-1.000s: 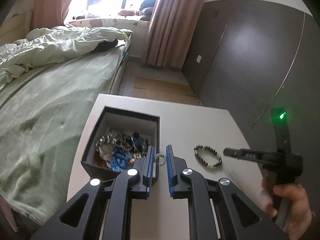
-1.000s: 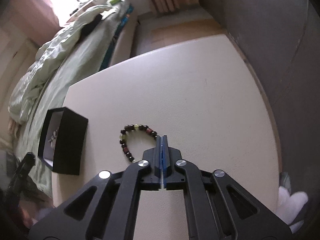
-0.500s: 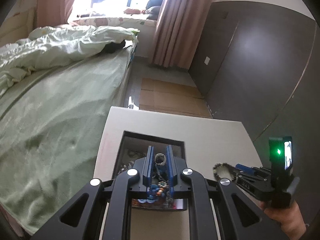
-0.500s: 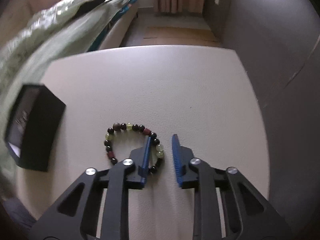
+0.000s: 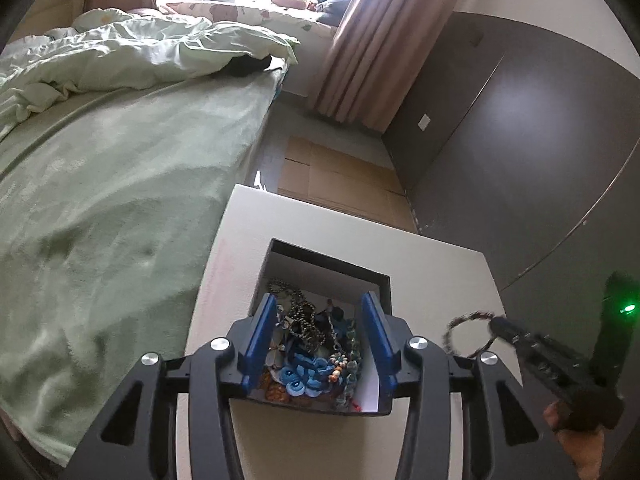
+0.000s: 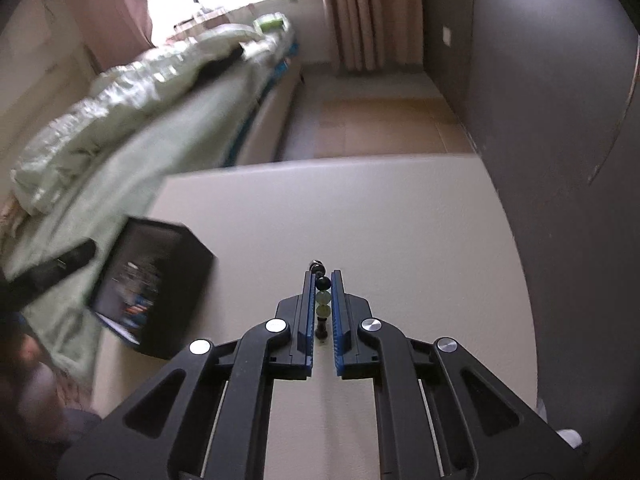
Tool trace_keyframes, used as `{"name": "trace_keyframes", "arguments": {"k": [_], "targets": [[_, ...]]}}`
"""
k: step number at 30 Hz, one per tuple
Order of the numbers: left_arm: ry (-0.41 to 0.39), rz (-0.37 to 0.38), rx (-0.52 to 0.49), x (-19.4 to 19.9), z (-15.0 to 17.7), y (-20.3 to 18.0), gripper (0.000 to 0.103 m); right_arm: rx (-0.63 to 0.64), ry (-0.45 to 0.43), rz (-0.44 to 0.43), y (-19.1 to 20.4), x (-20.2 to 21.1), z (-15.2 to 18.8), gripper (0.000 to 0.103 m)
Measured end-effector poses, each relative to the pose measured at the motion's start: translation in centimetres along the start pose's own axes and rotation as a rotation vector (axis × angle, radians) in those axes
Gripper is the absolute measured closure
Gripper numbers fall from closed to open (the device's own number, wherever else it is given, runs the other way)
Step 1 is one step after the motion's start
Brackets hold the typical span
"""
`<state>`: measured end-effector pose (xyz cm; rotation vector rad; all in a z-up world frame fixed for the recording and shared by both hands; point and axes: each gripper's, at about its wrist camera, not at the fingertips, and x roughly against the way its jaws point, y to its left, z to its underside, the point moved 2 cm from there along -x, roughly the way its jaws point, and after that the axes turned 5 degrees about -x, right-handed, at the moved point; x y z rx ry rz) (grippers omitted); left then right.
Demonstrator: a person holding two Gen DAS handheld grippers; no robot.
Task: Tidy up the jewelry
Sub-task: 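Drop the ring into the box with the left tool while the right tool lifts the bracelet, then lower the dark bead bracelet into the box and open the right tool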
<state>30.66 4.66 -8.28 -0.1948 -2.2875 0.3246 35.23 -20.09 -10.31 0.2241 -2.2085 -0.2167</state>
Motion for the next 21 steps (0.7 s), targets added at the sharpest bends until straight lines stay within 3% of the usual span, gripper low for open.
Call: {"name": "trace_keyframes", "arguments": {"k": [6,11,19,21], "targets": [[-0.015,-0.019,0.009,1.5,0.3,0.4,0.057,0.013,-0.079,-0.075,2.6,2.8,-1.4,0.095],[-0.055,-0.050,0.011,3.0,0.1,0.9,0.031,0.033,-0.116,-0.127,5.2,4.1,-1.5,0.095],[-0.107,-0.101,-0.012,4.7,0.3,1.9,0.009,0.031,-0.128,-0.215,9.8,4.0,-1.5,0.095],[-0.111,-0.111,-0.006,4.9,0.2,2.4,0.009,0.025,-0.119,-0.231,10.6,3.7,-1.4,0.095]]}}
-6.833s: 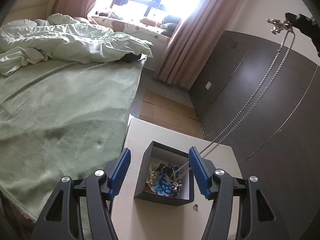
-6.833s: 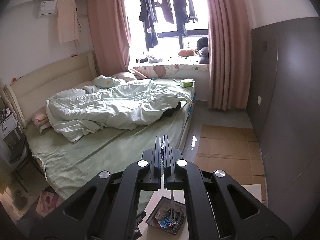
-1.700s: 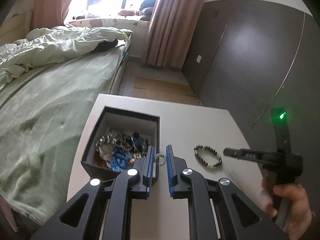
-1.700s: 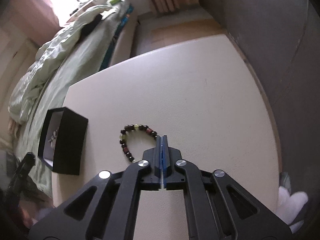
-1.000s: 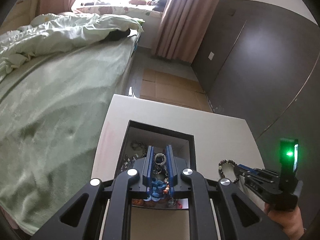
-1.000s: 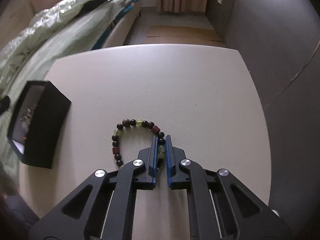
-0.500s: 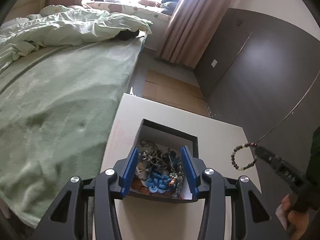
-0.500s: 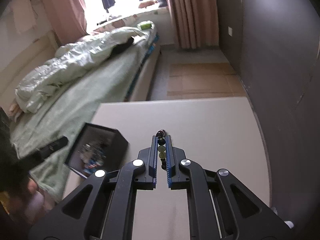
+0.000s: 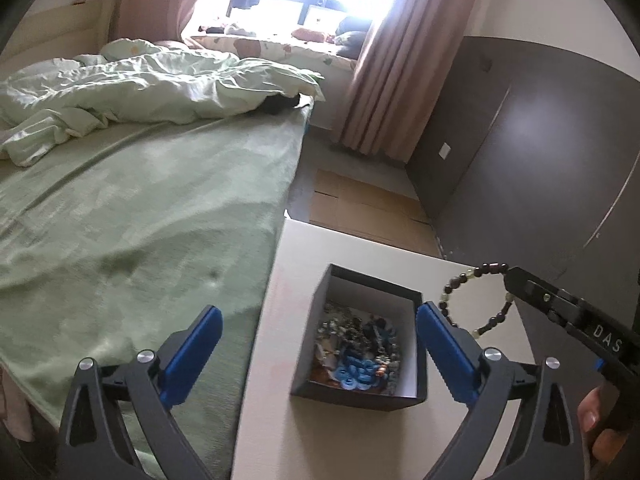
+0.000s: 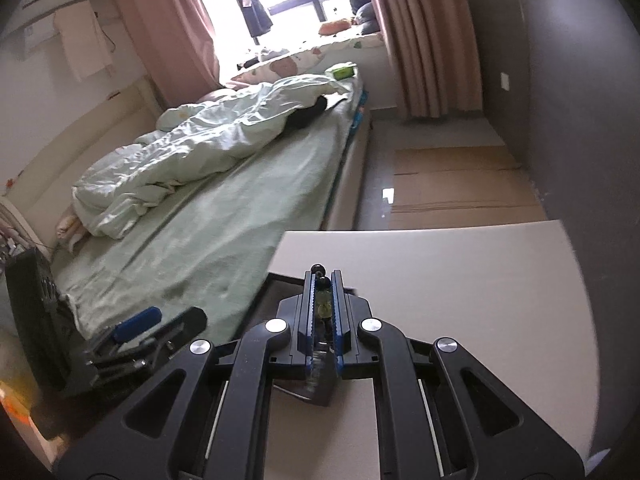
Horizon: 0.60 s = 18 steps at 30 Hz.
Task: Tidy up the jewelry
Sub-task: 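Lower the dark bead bracelet into the box and open the right tool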
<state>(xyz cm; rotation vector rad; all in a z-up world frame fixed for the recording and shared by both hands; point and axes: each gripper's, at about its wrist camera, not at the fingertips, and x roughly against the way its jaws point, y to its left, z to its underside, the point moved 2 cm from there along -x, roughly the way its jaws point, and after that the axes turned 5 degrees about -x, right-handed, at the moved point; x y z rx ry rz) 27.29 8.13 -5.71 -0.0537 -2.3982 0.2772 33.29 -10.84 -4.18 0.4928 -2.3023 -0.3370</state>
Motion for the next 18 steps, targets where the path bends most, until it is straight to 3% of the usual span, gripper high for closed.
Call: {"name": "trace_keyframes", "arguments": {"k": [6,9,10,11,13,18], "targets": [[0.006,0.042,0.089,0.1,-0.2,1.9,0.009,-0.030,0.041,-0.046,1.3,-1.9,0.5,0.095],[0.009,0.056,0.109,0.3,-0.3,2.2,0.009,-0.054,0.059,-0.124,1.7,-2.5,0.7,0.093],[0.009,0.056,0.108,0.3,-0.3,2.2,0.009,-0.065,0.079,-0.128,1.7,-3.0,0.8,0.078],[0.010,0.056,0.108,0.2,-0.3,2.2,0.009,-0.071,0.098,-0.113,1.6,-3.3,0.9,0.051],[0.007,0.058,0.119,0.3,-0.4,2.3,0.009,-0.095,0.089,-0.066,0.8,-3.3,1.0,0.031],[-0.006,0.067,0.121,1.0,-0.6,2.0,0.009,-0.136,0.067,-0.039,-1.6,-1.6,0.9,0.031]]}}
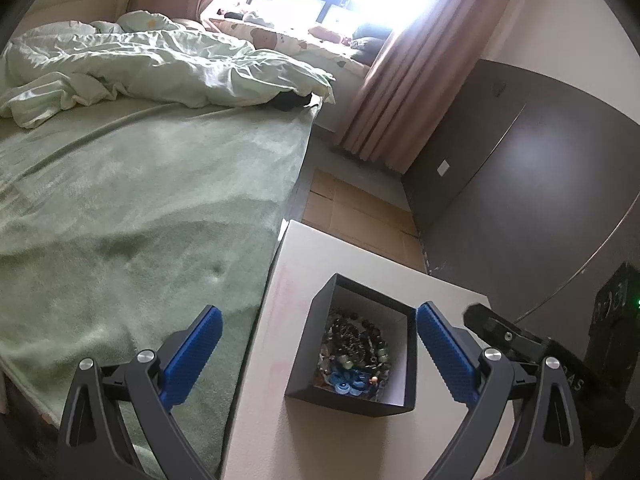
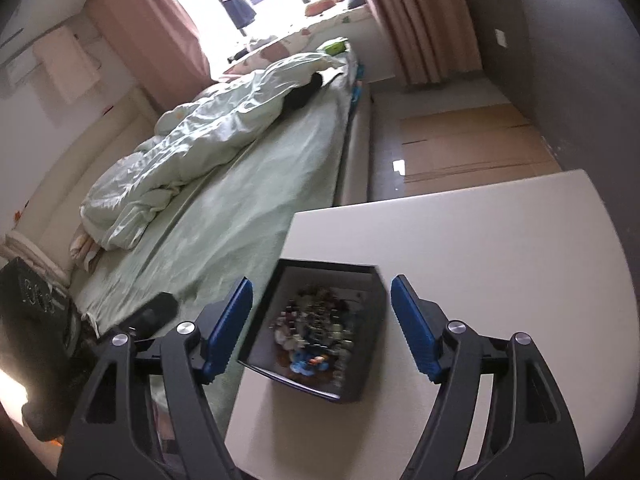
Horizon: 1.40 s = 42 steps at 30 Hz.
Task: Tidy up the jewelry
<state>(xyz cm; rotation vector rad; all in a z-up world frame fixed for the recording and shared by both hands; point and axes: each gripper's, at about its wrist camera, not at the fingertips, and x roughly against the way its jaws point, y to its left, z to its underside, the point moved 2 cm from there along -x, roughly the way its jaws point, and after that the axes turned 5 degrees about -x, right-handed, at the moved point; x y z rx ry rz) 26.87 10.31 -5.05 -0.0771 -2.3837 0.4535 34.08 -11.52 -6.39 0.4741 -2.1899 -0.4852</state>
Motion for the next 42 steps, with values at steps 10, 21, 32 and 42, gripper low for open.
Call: {"name": "trace_keyframes", "arguments": {"k": [10,21,32,42], "targets": [[-0.030,0.001,-0.080,2.7,0.4,-2.7,0.009,-0.042,-0.017,0.082,-4.2,4.7,0.7,0.031],[-0.032,-0.002,-0.269,5.8,3.4,-6.7,0.009,-0.084,-0.074,0.170,-7.1,11.1,3.8,0.014],[-0.058,-0.010,-0.244,9.8,5.9,-7.0,0.009,-0.043,-0.160,0.189,-6.5,17.4,6.6,0.005],[-0.122,-0.039,-0.356,14.9,8.7,-8.9,0.009,0.028,-0.194,0.217,-5.0,21.6,9.9,0.005]]}}
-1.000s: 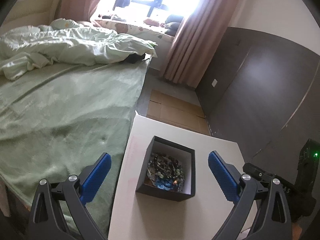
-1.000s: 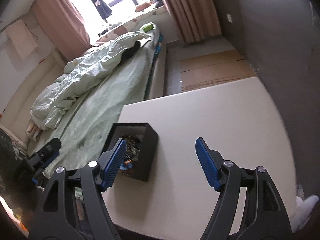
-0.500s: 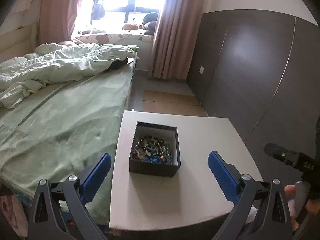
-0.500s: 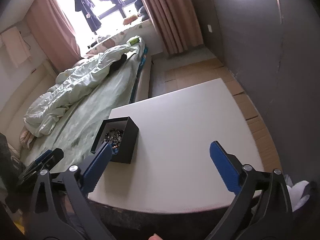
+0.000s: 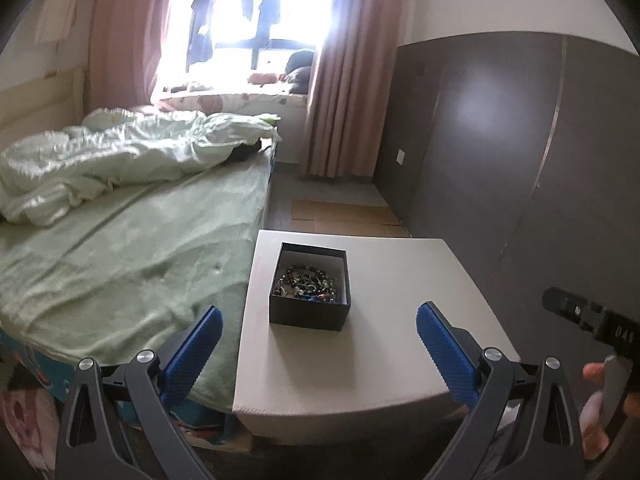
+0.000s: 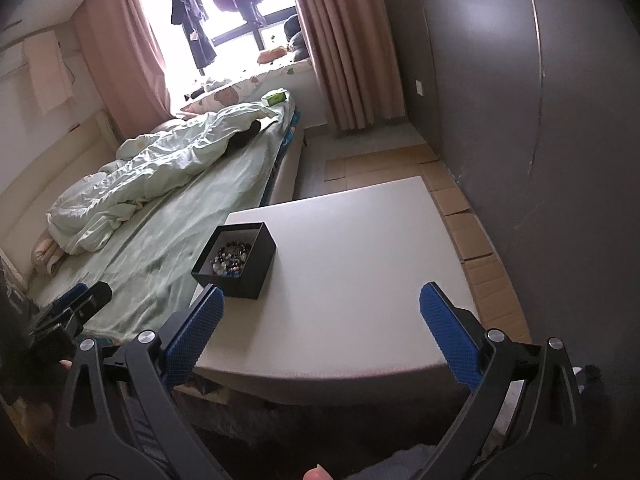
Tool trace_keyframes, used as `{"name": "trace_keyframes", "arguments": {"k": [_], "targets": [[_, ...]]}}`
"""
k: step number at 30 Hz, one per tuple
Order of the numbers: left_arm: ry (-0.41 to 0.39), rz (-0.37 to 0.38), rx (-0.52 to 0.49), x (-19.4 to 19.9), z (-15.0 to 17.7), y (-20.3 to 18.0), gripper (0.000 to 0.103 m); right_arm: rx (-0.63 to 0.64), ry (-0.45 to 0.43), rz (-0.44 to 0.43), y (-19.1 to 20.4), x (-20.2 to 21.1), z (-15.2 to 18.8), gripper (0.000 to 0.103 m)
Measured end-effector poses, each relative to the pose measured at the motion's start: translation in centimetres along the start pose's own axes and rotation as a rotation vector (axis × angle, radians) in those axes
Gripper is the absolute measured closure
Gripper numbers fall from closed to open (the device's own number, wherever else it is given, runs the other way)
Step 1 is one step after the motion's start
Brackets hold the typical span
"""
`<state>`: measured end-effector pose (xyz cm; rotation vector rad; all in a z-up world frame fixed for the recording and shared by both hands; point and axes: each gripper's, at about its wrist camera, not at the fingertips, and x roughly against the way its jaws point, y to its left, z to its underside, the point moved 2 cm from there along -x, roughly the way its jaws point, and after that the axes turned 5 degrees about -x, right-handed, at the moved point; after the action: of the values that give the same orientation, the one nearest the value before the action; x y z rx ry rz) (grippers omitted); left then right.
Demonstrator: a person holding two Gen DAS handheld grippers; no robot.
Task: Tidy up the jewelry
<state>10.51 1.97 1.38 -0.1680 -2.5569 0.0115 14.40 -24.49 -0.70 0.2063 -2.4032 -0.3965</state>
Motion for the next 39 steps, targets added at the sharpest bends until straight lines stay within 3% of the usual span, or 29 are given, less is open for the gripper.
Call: {"name": "trace_keyframes", "arguments": {"k": [14,28,39], "targets": [[-0.040,0.008,-0.049,3.3,0.8,-1.5,0.009,0.065,0.000,-0.005,0.7,3.5,2.7,0.005],[-0.039,0.015,-0.054,3.1,0.9,-1.6,0.009,0.060,-0.003,-0.005,0.9,3.2,2.8,0.005],[-0.048,0.001,-0.111,2.9,1.1,-2.5,0.009,0.073,0.016,0.000,1.5,2.4,2.9,0.005]]}}
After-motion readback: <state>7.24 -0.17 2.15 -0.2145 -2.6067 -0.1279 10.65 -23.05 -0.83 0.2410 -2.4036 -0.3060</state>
